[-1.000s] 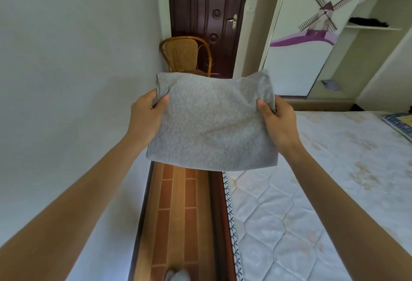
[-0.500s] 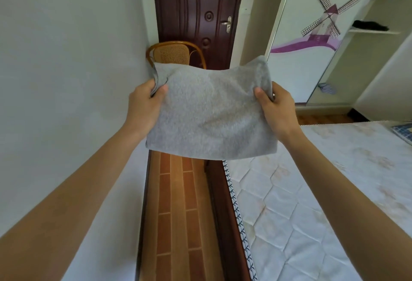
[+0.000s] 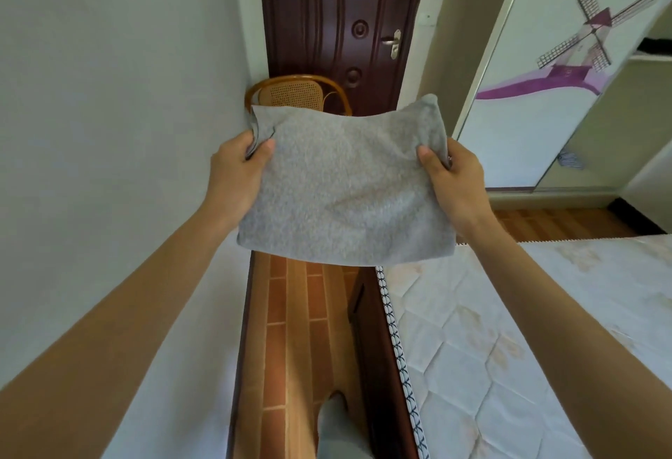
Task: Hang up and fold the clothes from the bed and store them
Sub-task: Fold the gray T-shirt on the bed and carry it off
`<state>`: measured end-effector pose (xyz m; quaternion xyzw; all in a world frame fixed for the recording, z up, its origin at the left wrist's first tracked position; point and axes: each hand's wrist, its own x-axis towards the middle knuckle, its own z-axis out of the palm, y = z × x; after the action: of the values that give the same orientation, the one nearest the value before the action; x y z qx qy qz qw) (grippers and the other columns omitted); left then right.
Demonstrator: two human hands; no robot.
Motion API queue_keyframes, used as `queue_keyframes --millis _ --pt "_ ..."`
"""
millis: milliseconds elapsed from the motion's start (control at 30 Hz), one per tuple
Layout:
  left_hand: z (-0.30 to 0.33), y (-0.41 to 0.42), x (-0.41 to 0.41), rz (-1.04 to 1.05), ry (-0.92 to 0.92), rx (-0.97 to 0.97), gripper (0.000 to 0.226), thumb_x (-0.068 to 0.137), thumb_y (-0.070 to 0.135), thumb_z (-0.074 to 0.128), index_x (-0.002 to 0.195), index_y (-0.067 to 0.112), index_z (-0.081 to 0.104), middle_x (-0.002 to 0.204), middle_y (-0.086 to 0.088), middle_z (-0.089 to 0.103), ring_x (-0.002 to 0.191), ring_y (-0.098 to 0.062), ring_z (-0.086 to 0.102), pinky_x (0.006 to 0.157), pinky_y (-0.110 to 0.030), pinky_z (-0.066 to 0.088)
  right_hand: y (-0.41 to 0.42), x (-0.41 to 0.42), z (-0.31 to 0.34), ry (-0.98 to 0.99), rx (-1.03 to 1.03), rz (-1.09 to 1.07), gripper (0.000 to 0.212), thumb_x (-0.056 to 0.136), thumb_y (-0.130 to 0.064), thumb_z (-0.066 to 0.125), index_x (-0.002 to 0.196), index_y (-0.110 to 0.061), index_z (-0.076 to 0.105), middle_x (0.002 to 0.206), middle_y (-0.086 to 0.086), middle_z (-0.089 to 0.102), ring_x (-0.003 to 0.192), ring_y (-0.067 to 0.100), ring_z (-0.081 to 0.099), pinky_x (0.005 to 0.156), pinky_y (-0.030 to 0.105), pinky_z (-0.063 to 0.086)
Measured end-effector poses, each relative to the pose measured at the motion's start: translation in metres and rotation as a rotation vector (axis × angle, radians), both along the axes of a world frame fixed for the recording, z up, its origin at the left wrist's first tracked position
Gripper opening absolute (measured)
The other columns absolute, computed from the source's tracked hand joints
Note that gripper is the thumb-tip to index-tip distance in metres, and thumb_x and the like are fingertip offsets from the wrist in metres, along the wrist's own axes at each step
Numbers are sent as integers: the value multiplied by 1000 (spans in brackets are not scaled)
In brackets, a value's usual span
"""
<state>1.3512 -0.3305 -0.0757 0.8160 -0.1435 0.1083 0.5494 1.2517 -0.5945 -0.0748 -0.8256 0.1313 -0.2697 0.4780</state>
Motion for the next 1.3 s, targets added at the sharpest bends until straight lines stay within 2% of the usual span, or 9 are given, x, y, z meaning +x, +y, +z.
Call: queue_keyframes --millis 267,400,500,667,767,900,1067,1200,1300 --pt "41 -76 161 8 -85 49 35 99 29 52 100 -5 61 99 -26 63 80 -17 51 72 -33 41 -76 165 18 -87 23 11 32 100 -40 50 113 -13 62 103 -4 67 92 8 64 83 31 55" --pt "50 -106 227 -3 -87 20 34 100 29 51 98 -4 61 89 -13 61 80 -16 53 71 -27 41 -106 230 31 -109 43 8 33 100 -40 51 114 -12 62 104 -3 67 93 7 64 81 26 53" --pt "46 -129 267 -31 -85 7 21 101 27 51 95 10 61 85 8 60 76 -3 54 67 -12 40 -127 265 32 -93 29 -3 31 101 -40 50 113 -14 61 104 -7 66 92 3 63 76 18 50" --pt "36 -178 335 -124 -106 -6 14 101 24 51 96 16 62 84 8 59 68 12 53 64 -4 40 -165 315 24 -76 13 -89 23 100 -43 49 110 -24 59 99 -18 63 89 -1 62 71 11 45" --pt "34 -204 382 -184 -102 -12 13 100 25 52 98 20 63 87 8 63 73 9 57 72 -11 45 -183 351 17 -72 30 -141 20 100 -43 49 108 -27 58 97 -21 62 86 -3 61 67 9 44" --pt "33 -226 457 -223 -91 -39 17 100 26 53 100 17 67 97 -3 69 94 -22 65 88 -41 50 -200 420 16 -78 5 -190 20 101 -40 49 102 -23 59 93 -16 63 84 0 62 67 11 45" --pt "46 -255 558 -297 -108 -35 21 100 25 51 104 10 67 99 -13 69 92 -29 65 83 -45 51 -218 512 20 -92 19 -247 21 101 -40 49 107 -22 58 93 -18 60 84 -1 60 68 10 43" --pt "47 -302 622 -395 -108 -5 20 100 23 52 102 10 67 93 -6 69 82 -17 64 76 -37 51 -248 551 18 -92 37 -361 23 101 -40 49 109 -22 60 96 -15 63 87 1 61 70 14 45" --pt "34 -347 651 -494 -81 0 24 99 24 53 104 6 68 96 -7 70 88 -22 67 82 -46 52 -275 555 7 -66 23 -471 25 101 -37 49 108 -16 62 97 -8 66 88 7 63 72 21 47"
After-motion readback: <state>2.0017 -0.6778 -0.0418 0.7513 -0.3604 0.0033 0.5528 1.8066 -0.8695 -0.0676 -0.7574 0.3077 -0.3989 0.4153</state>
